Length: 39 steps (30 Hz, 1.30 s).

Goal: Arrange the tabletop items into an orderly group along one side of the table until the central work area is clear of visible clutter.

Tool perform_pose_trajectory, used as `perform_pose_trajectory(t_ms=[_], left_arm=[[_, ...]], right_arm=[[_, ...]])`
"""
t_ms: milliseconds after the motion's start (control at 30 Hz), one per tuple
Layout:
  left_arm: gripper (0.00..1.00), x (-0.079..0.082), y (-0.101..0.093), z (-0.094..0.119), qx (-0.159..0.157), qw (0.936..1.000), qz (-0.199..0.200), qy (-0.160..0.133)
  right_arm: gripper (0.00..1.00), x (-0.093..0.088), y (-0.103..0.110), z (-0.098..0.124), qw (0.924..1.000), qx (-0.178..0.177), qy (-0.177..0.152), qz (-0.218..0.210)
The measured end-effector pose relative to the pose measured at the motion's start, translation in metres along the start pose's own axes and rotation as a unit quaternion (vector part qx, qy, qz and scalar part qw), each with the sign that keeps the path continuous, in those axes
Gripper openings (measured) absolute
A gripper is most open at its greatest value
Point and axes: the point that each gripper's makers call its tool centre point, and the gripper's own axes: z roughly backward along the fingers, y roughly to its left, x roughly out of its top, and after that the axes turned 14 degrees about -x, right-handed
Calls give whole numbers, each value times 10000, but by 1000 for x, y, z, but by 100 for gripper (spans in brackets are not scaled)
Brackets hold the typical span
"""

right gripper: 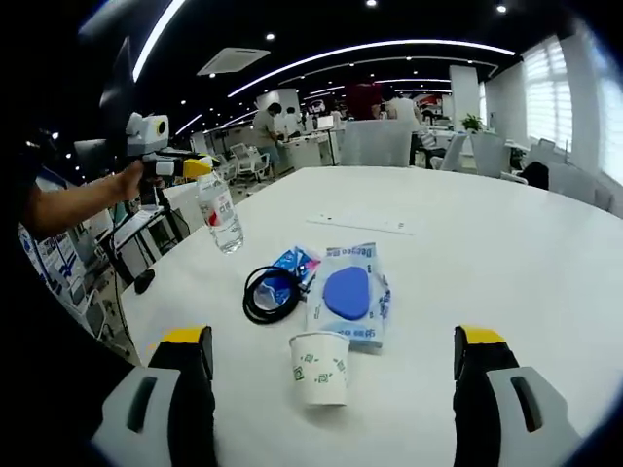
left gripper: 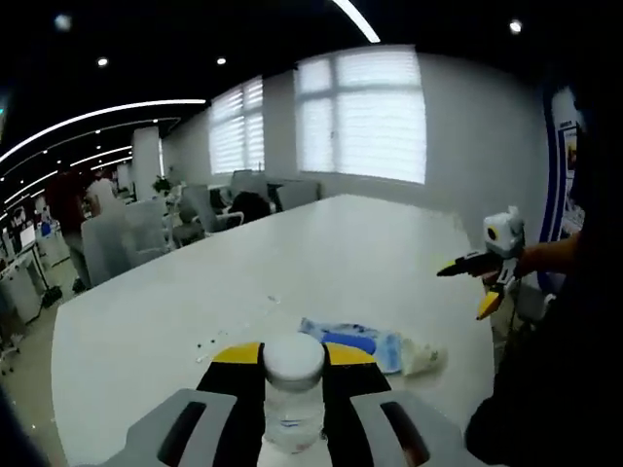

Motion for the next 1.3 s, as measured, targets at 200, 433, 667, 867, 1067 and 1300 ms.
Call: perform_pose_trajectory(t_ms=[200,433,667,867,1067,1300], left_arm=[[17,-6,21,-14,-242,9997,47,72],[17,-31,49,-28,-370,9985,65,387],[17,-49,68,-27,-298,9981,132,515],[17,-57,77,-25,-267,9977,99,611],[17,-69,85,-26,-281,9972,60,690],[18,-77,90,-19,-356,9966,141,723]], right_arm=[[100,2,-3,0,9999,-135,-63,-46],[100,-1,-6,0,9996,-272,-48,-67],[100,-2,-7,-3,9993,-363,-58,-110],[100,-7,-3,-9,9994,-337,58,-87],[100,-10,-1,-13,9994,-323,141,-38],[100,-11,0,-16,9993,-339,180,-12]])
